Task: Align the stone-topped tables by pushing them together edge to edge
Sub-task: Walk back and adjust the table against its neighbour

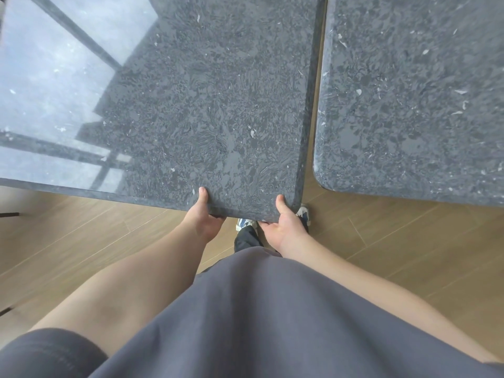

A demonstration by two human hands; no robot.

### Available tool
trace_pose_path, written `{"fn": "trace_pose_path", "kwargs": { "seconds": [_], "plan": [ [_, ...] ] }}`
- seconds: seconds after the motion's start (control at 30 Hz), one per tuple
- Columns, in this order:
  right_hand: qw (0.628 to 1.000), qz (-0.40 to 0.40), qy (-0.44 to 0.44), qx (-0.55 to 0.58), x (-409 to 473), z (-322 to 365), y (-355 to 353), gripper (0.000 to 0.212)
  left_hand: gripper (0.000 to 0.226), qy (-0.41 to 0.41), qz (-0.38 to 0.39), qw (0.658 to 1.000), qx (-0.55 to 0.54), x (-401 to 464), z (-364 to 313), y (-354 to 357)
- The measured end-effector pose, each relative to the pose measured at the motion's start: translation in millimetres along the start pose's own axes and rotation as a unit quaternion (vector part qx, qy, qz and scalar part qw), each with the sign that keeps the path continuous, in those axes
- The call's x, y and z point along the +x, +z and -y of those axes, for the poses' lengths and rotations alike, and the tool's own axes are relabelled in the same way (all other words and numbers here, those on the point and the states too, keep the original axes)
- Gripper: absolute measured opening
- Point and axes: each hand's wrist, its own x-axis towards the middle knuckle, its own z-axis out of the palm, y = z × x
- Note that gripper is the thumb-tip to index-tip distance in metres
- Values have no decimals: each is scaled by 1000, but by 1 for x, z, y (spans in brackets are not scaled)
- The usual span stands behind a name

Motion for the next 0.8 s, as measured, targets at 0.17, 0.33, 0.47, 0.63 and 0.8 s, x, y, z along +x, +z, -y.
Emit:
{"fn": "trace_pose_path", "kwargs": {
  "seconds": [0.17,0.33,0.47,0.63,0.8],
  "plan": [
    [1000,18,-3,-12,0,5,-1,43,39,-8,6,1000,-7,0,1,3],
    [1000,-4,-18,20,-8,17,4,35,35,-3,8,1000,-12,-11,8,18],
    [999,-7,-30,34,-16,26,9,30,36,-15,5,1000,-21,-18,11,25],
    [999,-12,-21,40,-18,28,11,32,38,-21,2,999,-27,-20,11,27],
    [999,-8,-21,33,-22,28,14,31,37,-30,15,999,-34,-23,8,25]
  ]
}}
